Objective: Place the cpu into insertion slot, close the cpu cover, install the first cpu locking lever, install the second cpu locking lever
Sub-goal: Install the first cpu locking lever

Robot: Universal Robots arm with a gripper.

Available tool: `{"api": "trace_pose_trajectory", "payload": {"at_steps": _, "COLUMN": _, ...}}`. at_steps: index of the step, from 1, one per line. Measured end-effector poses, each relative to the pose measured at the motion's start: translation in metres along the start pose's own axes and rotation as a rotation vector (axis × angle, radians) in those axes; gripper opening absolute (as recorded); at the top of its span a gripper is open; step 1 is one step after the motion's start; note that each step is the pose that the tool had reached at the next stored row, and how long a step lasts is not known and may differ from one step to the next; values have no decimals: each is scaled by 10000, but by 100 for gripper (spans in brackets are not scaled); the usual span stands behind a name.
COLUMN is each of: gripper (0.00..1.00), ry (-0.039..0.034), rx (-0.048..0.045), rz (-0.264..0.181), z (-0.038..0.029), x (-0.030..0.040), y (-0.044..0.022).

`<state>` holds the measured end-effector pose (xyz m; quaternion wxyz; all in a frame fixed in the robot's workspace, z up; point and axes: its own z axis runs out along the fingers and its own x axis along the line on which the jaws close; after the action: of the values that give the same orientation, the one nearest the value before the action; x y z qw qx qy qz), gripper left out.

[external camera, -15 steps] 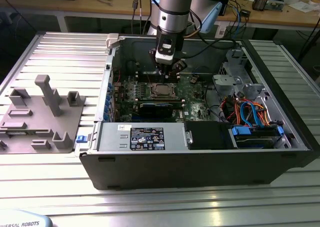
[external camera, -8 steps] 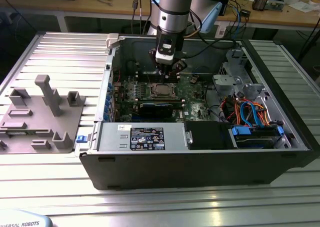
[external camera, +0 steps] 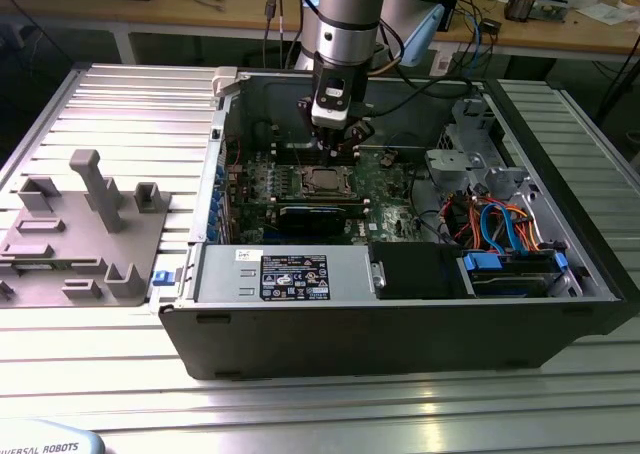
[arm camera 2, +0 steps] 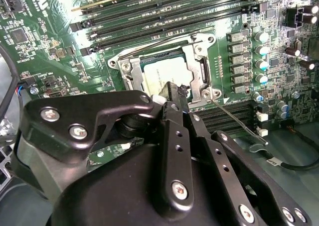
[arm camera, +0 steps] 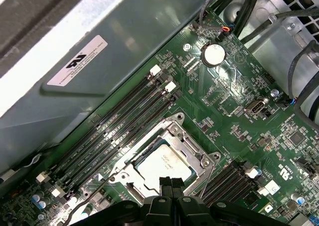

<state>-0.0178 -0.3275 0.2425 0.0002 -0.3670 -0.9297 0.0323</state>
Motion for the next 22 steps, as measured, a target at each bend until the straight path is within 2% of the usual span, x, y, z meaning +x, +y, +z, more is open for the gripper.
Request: {"api": "trace_pose_trajectory", "payload": {"at_steps": 22, "gripper": 11, "ry": -9, "rx": -3, "rz": -152, "z": 0, "x": 0, "y": 0}}
